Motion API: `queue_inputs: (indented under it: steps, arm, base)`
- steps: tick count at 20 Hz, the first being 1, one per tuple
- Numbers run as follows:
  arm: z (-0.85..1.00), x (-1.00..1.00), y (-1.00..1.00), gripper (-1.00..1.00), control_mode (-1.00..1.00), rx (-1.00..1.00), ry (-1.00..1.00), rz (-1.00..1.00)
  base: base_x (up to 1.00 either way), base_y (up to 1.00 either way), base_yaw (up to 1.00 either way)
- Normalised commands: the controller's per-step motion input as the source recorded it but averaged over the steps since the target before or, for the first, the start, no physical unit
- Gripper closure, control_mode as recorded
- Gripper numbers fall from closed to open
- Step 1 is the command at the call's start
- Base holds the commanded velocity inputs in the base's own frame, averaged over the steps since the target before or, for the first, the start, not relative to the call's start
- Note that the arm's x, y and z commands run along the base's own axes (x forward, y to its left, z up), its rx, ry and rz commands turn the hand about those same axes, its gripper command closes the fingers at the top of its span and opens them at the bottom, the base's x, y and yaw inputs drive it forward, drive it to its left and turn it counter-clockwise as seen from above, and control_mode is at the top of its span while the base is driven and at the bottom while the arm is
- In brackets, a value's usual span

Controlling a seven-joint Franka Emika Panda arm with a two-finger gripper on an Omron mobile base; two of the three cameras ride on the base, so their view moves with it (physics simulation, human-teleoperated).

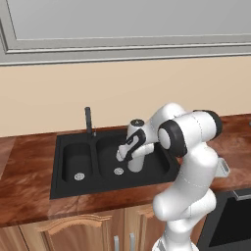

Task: Place the tupperware in the left basin and the glass cup in the right basin of the sink.

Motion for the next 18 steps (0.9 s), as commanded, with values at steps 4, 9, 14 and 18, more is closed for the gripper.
queue_inputs:
  steps: [4,9,14,18]
  arm:
    - [-0.23,0.04,0.00,1.00,-1.00,0.00,0.00,0.00]
    - [-0.22,0.02,0.00,1.00,-1.00,0.00,0.00,0.00]
    - [-0.19,0.01,0.00,-1.00,-1.00,0.00,0.00,0.00]
    - [-0.04,0.00,-0.01,-1.00,-1.00,0.00,-0.02,0.00]
  base:
    - [0.00,0.00,0.00]
    - [0.00,0.00,0.00]
    - [0.00,0.00,0.00]
    - [0.00,0.00,0.00]
